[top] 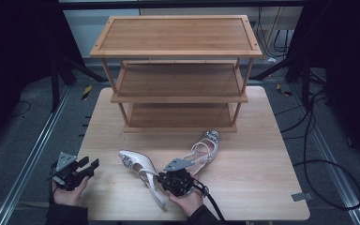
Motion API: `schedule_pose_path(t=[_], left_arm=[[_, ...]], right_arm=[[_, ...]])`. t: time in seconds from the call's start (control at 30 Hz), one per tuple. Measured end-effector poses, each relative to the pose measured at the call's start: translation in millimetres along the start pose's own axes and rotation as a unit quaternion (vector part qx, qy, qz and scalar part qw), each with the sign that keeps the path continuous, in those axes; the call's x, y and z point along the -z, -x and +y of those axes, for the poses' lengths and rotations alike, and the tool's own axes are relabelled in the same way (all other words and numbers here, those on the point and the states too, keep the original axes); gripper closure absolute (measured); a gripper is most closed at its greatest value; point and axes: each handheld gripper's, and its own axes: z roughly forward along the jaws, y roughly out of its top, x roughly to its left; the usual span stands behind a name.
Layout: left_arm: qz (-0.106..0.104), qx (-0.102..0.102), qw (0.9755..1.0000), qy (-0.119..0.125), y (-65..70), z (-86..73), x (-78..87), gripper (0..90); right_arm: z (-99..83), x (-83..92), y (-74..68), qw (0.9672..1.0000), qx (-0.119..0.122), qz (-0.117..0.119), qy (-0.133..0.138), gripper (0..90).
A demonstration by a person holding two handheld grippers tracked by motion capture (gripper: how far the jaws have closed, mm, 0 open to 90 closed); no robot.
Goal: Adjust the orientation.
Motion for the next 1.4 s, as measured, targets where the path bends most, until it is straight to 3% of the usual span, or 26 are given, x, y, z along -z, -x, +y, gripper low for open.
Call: schedule_pose_path(t=[0.2,0.5,0.6,0.73,0.93,1.03,1.2,1.23,1.27,1.4], left_arm=[[-0.001,-0.002,1.0000,0.000,-0.2,-0.2,-0.5,52.2],[-0.003,-0.003,1.0000,0.000,0.3,-0.3,-1.2,52.4],[-0.003,-0.003,1.0000,-0.001,0.3,-0.4,-1.5,52.4],[-0.004,-0.006,1.0000,-0.004,0.0,-0.6,-2.0,52.4],[-0.003,-0.004,1.0000,-0.003,-0.6,-0.8,-2.2,52.4],[-0.002,-0.004,1.0000,-0.002,-0.5,-0.7,-1.7,52.4],[0.000,-0.004,1.0000,0.002,-0.1,-0.2,-0.2,52.2],[0.000,-0.004,1.0000,0.002,-0.1,-0.2,-0.2,52.2],[0.001,-0.005,1.0000,0.003,-0.1,-0.1,0.0,52.1],[0.000,-0.004,1.0000,0.002,-0.5,-0.4,-0.3,51.9]], right_arm=[[2.7,-1.3,4.9,0.9998,-0.017,0.004,0.005,81.4],[10.0,-1.8,24.7,0.9952,-0.092,0.009,0.034,81.9],[14.1,-2.0,26.0,0.9954,-0.088,-0.003,0.039,82.1],[25.0,-8.0,29.0,0.9964,-0.035,-0.074,0.022,90.0],[28.2,-11.0,28.3,0.9963,-0.037,-0.077,0.007,90.0],[28.6,-3.9,25.3,0.9960,-0.027,-0.084,0.010,82.9],[26.7,29.5,22.6,0.9956,-0.003,-0.078,0.052,63.6],[26.7,29.5,22.6,0.9956,-0.003,-0.078,0.052,63.6],[26.4,40.6,22.0,0.9945,0.001,-0.077,0.071,57.0],[27.7,51.0,19.5,0.9939,0.000,-0.067,0.087,48.2]])
